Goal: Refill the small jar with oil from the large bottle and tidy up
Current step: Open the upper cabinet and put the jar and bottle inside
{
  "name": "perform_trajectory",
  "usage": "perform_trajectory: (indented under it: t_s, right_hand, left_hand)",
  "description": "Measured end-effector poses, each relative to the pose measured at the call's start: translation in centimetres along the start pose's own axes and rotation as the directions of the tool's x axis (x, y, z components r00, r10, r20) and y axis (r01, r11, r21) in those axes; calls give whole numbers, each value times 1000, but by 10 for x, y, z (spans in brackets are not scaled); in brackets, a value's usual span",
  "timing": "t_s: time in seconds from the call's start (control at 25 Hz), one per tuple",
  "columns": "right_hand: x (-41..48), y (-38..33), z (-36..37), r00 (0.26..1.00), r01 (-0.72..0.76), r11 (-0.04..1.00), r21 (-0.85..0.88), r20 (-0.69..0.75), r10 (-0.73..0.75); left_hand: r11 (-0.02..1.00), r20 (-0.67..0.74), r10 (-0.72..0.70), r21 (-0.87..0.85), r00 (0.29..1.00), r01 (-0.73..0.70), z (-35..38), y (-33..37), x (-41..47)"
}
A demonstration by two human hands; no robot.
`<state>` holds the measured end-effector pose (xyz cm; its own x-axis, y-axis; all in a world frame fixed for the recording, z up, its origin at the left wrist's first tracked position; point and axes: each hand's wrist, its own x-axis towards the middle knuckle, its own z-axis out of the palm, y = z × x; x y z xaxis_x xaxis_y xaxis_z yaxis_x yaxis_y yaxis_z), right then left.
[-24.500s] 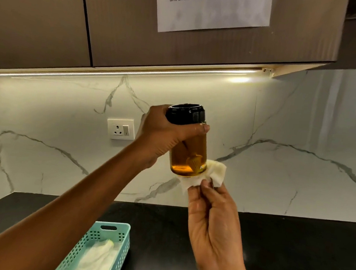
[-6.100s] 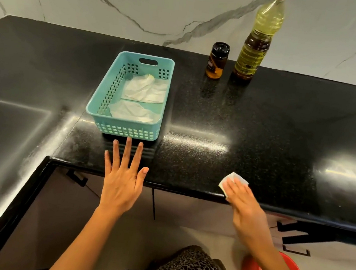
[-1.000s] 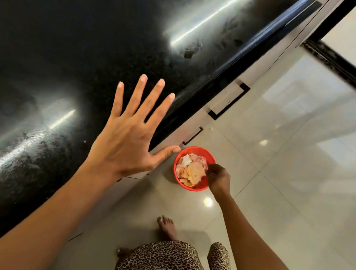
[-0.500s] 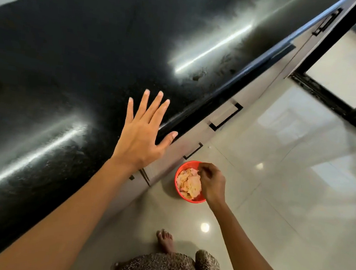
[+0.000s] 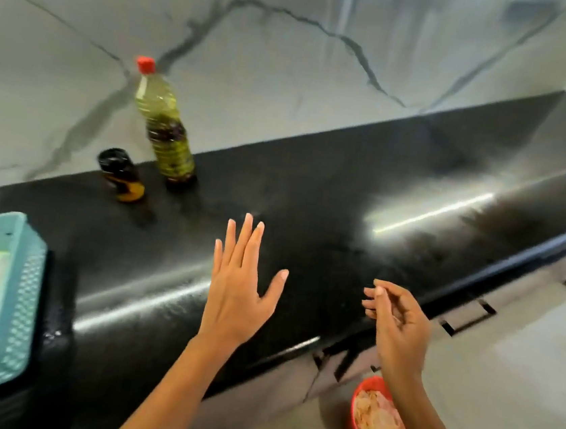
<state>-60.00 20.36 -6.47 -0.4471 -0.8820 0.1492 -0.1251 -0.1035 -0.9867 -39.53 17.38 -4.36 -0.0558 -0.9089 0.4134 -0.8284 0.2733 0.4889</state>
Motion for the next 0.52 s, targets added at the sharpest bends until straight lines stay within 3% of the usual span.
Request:
perform_trajectory:
  t_s: [0.28,0.52]
  right_hand:
    - [-12,-60,133,959,82,990,112,260,-109]
    - [-1,-87,231,883,160,982,104,429,-189]
  left_hand:
    - [980,-130,-199,-45,971,195,-85,-89,-6]
    - [940,-201,-340,-110,919,324,-121,-148,18]
